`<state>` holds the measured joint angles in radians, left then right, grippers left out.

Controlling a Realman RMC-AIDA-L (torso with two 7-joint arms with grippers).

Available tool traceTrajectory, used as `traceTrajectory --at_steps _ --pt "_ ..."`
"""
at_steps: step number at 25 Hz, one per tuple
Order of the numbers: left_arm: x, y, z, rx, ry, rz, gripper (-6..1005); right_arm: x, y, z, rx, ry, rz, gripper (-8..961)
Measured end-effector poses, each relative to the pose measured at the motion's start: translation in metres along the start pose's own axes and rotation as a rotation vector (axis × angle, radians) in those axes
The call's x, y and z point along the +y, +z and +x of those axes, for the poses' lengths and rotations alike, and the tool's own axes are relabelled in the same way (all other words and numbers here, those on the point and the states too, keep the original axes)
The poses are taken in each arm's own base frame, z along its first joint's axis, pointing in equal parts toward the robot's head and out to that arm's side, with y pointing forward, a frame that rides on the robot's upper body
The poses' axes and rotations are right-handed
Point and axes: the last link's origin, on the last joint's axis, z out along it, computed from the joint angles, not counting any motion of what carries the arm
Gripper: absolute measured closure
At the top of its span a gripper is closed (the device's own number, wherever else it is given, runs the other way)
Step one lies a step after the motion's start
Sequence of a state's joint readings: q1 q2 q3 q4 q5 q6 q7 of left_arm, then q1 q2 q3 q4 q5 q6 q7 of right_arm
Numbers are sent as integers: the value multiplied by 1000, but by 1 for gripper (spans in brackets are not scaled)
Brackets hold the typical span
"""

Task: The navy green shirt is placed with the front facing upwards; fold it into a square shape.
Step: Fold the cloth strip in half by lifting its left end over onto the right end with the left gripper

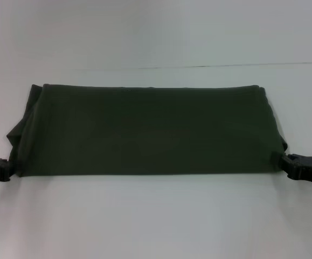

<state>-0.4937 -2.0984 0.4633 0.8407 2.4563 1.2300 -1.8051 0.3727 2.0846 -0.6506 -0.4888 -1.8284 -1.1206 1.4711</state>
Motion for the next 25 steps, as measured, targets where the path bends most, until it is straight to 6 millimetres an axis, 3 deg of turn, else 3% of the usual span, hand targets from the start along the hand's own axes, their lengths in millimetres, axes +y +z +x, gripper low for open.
traceTrajectory --at_steps 2,11,22,25 --pt "0 0 0 -1 1 0 993 0 0 0 -1 0 0 932" --pt "8 -5 -6 -20 35 -68 992 -1 -8 6 3 -6 -10 931" --pt "15 -38 -29 -26 72 -141 990 2 -40 36 5 -30 -50 902" --pt "15 -55 -39 -18 71 -149 989 6 -49 46 2 -30 -67 893"
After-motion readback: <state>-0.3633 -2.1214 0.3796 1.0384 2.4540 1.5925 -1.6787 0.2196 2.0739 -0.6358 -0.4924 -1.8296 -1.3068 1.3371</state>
